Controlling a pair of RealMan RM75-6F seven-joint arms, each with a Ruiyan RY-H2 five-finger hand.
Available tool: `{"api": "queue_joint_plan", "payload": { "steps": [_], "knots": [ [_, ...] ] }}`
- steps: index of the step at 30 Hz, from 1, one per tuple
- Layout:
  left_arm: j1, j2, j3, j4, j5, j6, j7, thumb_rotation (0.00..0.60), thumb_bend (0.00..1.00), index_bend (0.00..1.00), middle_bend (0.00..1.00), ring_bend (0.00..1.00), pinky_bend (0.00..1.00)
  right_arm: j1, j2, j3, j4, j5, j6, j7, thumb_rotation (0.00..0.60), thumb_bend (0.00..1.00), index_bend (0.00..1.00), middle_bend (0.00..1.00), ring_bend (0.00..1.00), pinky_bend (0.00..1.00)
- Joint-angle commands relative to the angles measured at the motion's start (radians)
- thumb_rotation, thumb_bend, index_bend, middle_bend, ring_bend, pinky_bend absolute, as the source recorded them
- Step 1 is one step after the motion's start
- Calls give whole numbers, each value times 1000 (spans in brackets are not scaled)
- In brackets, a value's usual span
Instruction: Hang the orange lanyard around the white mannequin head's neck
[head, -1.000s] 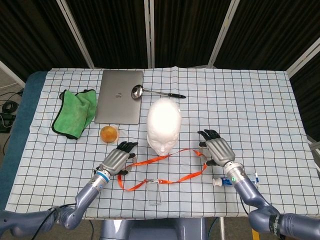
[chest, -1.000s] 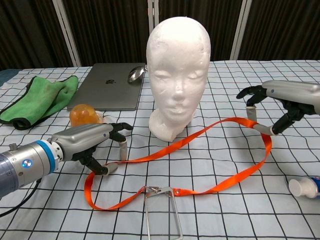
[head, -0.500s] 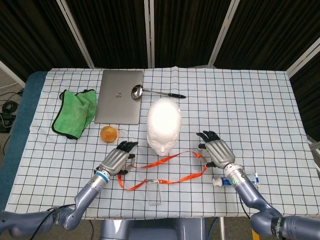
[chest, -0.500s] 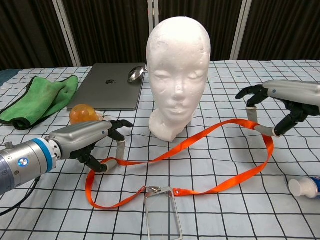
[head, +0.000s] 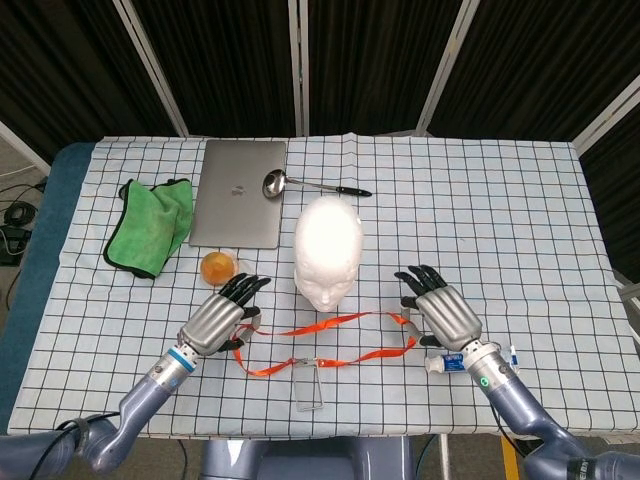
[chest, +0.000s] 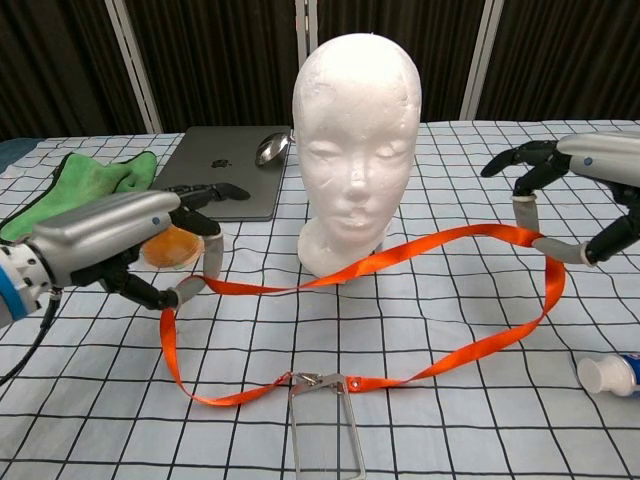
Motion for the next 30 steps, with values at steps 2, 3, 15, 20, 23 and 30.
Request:
{"api": "queue_joint_plan", "payload": {
  "steps": [2, 3, 15, 20, 23, 30],
  "knots": [
    [35, 71, 25, -42, 74, 99, -82, 600, 534, 679, 0, 0, 0, -33, 25, -12, -17, -118, 93, 58, 600, 503, 718, 109, 0, 0],
    [39, 82, 24, -52, 79, 111, -91, 600, 534, 679, 0, 0, 0, -36, 27, -9, -19, -132, 110, 66, 600, 503, 718, 109, 0, 0],
    [33, 252, -81, -241, 30, 160, -202, 600, 534, 677, 0, 0, 0, -36, 73, 106, -168, -116, 203, 97, 600, 503, 720, 113, 0, 0],
    [-12, 300, -157, -327, -79, 76, -225, 600, 533, 676, 0, 0, 0, -1, 80, 185, -217, -13, 180, 48, 600, 503, 720, 115, 0, 0],
    [-41, 317, -198, -364, -140, 29, -202, 600, 533, 676, 0, 0, 0, 21, 75, 227, -223, 46, 174, 12, 600, 503, 720, 118, 0, 0],
    [-81, 343, -260, -416, -239, -26, -151, 600, 533, 676, 0, 0, 0, 57, 83, 286, -243, 139, 156, -44, 600, 503, 720, 119, 0, 0]
  ]
}}
